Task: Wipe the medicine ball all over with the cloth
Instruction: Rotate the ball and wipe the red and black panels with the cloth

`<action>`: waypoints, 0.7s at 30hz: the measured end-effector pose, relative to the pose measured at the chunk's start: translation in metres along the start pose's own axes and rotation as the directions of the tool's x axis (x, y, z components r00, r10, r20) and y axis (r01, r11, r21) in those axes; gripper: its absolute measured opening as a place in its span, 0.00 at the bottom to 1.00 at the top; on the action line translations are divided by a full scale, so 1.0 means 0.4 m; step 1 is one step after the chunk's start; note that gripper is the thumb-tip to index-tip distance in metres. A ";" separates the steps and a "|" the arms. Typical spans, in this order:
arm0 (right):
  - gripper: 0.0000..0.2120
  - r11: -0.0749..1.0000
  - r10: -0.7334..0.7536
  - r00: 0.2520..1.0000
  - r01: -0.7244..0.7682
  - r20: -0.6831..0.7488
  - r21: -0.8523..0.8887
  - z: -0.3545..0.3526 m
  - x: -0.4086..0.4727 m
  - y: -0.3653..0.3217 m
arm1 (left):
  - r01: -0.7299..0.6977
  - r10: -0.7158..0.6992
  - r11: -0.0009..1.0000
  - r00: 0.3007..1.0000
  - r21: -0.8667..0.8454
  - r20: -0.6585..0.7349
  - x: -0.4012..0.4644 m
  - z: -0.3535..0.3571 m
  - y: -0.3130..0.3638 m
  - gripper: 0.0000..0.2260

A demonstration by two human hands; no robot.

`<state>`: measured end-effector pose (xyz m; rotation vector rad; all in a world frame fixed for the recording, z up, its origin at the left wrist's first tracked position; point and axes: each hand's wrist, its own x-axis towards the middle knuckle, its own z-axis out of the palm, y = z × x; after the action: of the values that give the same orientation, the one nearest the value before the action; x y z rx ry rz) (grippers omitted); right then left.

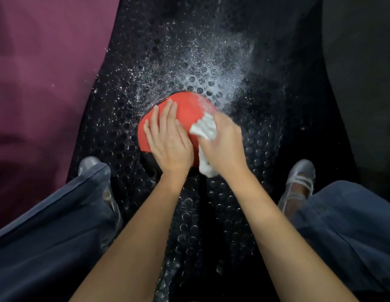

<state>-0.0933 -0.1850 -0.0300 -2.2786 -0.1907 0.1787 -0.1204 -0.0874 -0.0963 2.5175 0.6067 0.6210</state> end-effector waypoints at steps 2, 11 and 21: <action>0.15 0.998 -0.053 0.998 0.054 0.015 -0.038 -0.002 0.004 -0.014 | -0.034 0.034 0.999 0.999 0.019 0.015 -0.011 -0.001 0.000 0.19; 0.13 0.994 -0.072 0.995 0.077 0.070 -0.078 -0.004 -0.017 -0.005 | -0.014 0.018 0.999 0.996 -0.043 0.091 0.013 -0.031 -0.026 0.21; 0.13 0.999 0.041 0.999 -0.041 -0.025 0.014 0.007 0.037 -0.003 | 0.027 -0.017 0.999 0.955 -0.028 0.297 0.051 -0.068 -0.012 0.22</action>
<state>-0.0796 -0.1792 -0.0320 -2.2714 -0.1294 0.1724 -0.1199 -0.0641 -0.0712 2.5024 0.5078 0.2322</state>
